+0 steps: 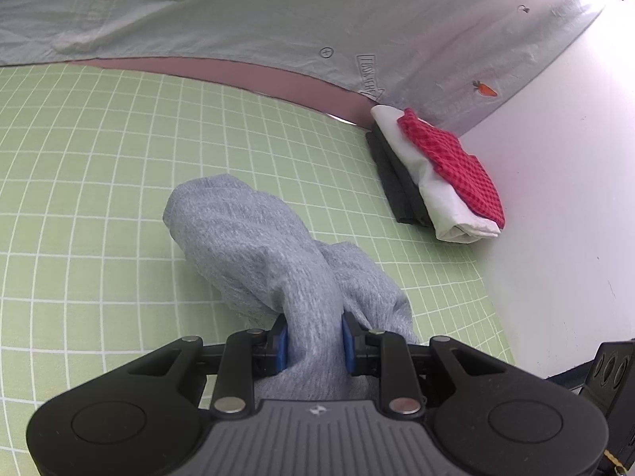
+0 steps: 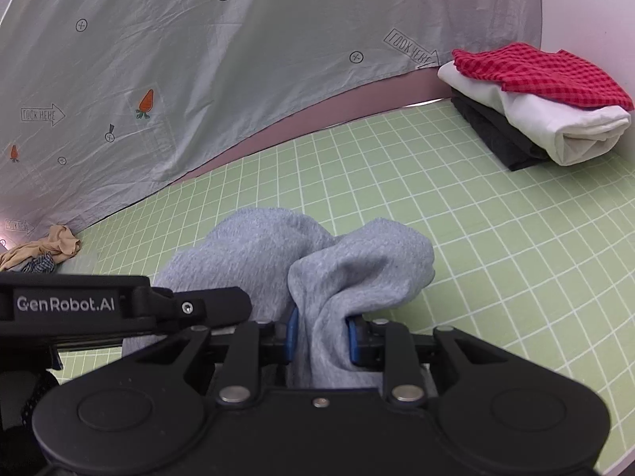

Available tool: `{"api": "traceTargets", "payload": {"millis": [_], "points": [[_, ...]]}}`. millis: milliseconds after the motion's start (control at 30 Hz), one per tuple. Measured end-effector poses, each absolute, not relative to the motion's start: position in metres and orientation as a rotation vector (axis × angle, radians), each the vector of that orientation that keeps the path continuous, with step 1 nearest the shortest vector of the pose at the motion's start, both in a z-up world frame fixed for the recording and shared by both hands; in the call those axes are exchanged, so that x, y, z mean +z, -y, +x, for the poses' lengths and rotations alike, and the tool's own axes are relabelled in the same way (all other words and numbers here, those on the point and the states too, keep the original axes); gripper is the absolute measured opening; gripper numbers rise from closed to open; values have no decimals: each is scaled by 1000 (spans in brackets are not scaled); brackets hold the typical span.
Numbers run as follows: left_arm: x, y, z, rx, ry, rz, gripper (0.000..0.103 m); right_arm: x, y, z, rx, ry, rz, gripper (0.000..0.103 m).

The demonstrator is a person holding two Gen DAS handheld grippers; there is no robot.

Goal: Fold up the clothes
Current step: 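Grasp the folded sweatpants with both grippers and lift them, then carry the sweatpants with both grippers onto the folded clothes stack and release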

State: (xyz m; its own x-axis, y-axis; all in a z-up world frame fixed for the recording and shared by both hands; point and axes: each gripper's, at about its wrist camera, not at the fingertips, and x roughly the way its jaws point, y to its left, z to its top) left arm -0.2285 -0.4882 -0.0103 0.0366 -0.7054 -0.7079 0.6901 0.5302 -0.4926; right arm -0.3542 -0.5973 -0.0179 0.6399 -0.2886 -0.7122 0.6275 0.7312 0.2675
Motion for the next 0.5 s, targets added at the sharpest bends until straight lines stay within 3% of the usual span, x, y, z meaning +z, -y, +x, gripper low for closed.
{"api": "traceTargets", "payload": {"millis": [500], "points": [[32,686,-338,-1130,-906,-84,27,35,794,-470,-589,-552,327,22]]}}
